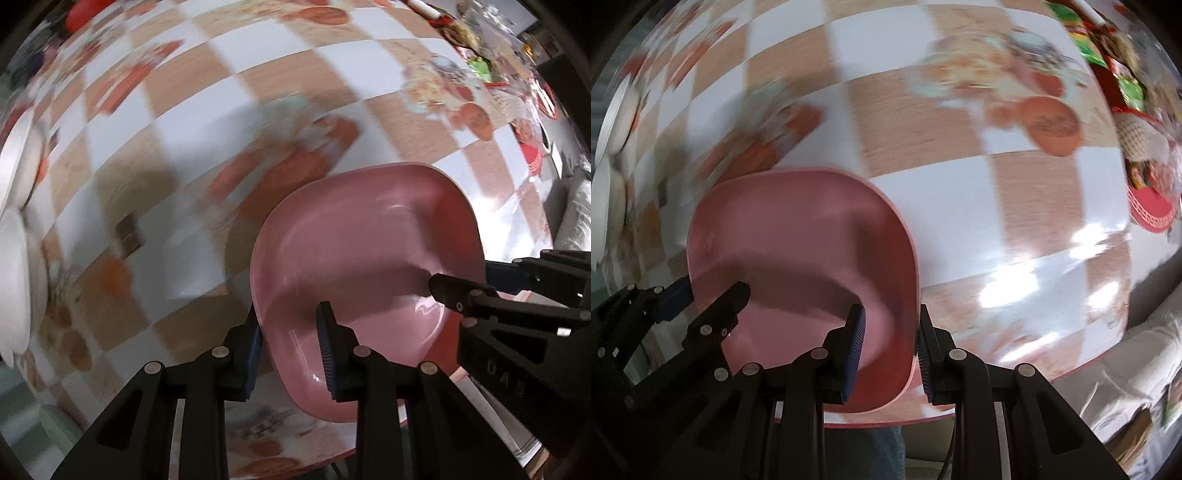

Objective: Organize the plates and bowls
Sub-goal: 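Carry the pink plate onto the green plate and open both tools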

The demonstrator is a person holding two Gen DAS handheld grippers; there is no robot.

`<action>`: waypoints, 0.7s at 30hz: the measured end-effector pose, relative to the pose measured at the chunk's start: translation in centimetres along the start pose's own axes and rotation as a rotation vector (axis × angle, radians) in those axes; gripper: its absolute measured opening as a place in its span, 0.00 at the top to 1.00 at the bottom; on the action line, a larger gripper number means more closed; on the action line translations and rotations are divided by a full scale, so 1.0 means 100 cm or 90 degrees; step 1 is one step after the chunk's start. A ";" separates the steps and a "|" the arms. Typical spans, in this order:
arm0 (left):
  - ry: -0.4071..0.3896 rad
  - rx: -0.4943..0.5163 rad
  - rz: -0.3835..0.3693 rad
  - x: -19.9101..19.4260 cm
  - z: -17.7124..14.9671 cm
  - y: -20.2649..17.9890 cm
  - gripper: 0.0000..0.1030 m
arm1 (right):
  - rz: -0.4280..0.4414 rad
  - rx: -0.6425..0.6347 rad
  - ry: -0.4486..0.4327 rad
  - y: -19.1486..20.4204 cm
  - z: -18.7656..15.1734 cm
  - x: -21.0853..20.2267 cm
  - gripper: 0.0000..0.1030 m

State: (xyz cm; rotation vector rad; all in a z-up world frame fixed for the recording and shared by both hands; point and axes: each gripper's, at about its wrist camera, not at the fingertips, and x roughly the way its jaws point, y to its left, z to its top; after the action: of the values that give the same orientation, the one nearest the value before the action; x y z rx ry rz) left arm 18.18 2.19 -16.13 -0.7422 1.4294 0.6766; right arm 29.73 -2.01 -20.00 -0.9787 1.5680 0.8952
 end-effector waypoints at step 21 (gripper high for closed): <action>0.012 -0.216 0.056 -0.008 -0.119 0.160 0.70 | 0.027 -0.211 0.018 0.208 -0.036 0.019 0.72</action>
State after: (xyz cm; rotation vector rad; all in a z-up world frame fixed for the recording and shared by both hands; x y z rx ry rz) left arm -1.81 2.60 -16.08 -0.9535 1.3857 0.9990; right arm 9.03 2.56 -19.83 -1.1969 1.4964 1.2019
